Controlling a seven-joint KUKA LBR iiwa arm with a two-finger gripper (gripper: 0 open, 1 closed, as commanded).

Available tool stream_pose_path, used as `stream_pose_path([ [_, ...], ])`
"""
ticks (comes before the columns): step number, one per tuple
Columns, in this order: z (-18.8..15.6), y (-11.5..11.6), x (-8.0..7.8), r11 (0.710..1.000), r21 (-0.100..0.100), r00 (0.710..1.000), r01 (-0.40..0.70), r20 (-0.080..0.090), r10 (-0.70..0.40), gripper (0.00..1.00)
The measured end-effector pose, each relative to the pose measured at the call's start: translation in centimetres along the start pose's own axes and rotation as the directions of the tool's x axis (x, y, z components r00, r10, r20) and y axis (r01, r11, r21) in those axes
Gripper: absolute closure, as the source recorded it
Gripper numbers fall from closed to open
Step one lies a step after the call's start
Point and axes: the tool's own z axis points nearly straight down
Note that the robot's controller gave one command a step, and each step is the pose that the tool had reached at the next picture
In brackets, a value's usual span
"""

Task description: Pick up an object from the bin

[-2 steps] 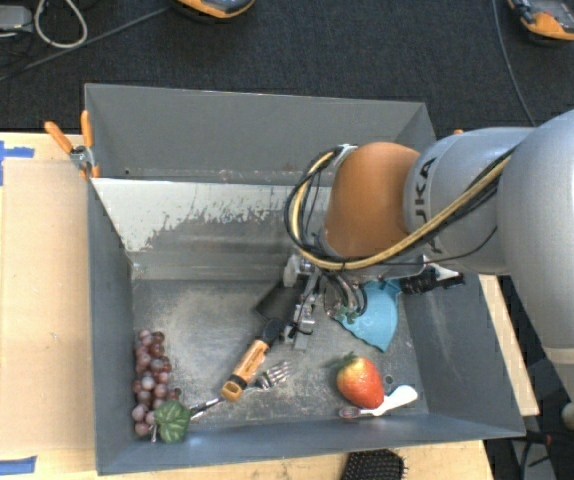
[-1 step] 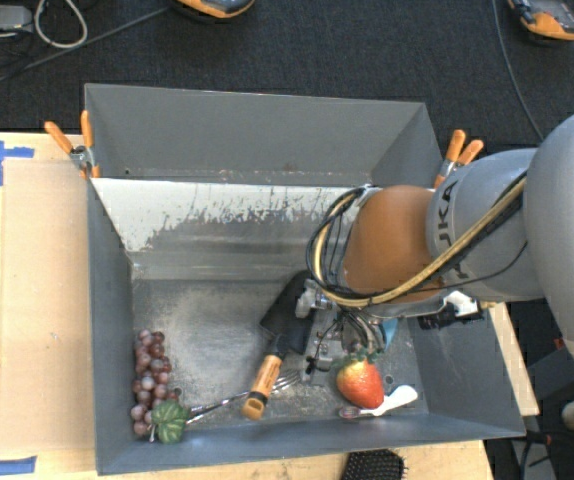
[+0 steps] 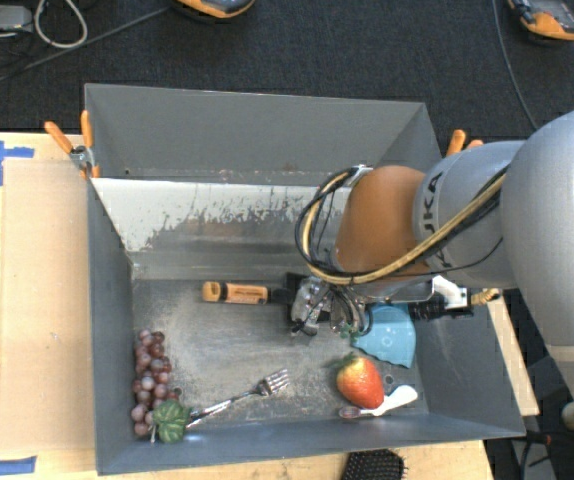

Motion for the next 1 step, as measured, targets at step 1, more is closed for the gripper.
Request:
stream_pose_path([
  [1, 0.00, -0.01, -0.01, 1.000, 0.000, 1.000, -0.002, 0.000, 0.002, 1.00],
])
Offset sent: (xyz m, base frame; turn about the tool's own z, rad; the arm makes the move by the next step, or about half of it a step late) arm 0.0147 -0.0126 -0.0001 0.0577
